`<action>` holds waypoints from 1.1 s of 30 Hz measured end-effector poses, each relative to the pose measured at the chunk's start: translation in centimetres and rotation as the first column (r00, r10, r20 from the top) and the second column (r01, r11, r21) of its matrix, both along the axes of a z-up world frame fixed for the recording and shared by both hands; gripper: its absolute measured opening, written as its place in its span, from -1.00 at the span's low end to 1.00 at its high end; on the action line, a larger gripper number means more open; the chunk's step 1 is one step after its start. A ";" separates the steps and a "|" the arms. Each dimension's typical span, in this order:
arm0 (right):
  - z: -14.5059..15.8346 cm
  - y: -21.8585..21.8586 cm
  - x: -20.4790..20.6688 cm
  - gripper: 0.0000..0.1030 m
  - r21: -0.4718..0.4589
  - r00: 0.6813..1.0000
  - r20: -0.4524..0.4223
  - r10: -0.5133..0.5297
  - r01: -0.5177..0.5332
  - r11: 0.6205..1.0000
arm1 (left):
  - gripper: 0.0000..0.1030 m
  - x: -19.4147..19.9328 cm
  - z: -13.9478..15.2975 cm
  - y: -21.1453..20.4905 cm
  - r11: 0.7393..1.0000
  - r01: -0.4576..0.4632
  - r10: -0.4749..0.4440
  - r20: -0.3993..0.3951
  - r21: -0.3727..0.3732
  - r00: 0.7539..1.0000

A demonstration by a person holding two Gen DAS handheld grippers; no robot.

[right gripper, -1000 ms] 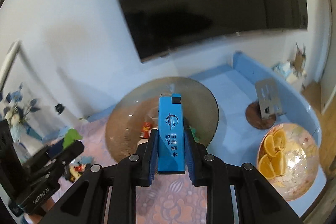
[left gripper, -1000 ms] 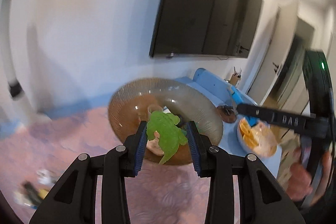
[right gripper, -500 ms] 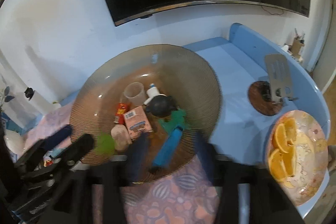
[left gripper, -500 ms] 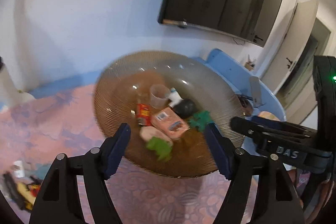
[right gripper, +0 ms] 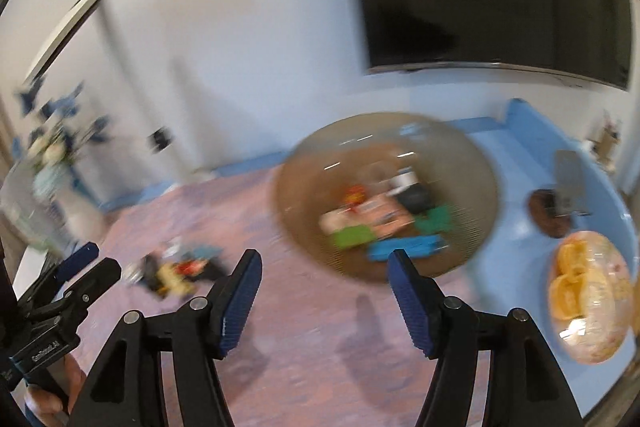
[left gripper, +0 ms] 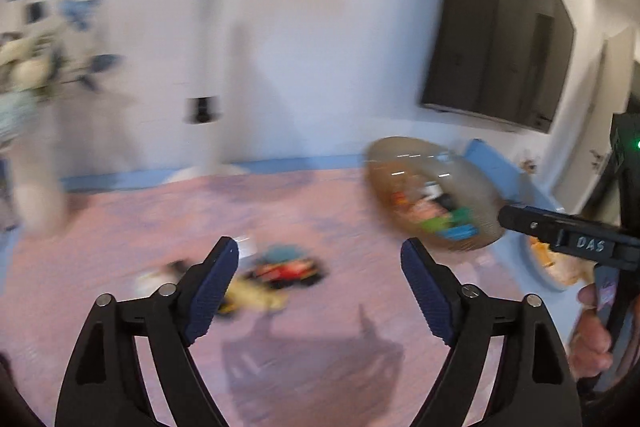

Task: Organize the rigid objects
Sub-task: 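Return both tools to the remaining items on the table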

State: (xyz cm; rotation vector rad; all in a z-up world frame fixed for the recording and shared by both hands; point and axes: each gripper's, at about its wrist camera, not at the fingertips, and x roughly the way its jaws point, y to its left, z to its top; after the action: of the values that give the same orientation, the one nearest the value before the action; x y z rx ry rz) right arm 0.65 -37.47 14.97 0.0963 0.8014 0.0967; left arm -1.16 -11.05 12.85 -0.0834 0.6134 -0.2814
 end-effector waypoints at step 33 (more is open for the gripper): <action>-13.5 11.6 -0.9 0.57 -0.186 0.975 -0.119 0.185 -0.205 0.961 | 0.98 -1.4 -12.4 13.7 0.944 -0.293 0.240 -0.288 -0.154 0.927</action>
State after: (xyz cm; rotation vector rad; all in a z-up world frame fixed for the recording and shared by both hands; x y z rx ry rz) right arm -0.30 -25.88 1.47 -0.1677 0.9165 0.2000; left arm -2.58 2.67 0.44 -0.3971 0.8309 -0.0623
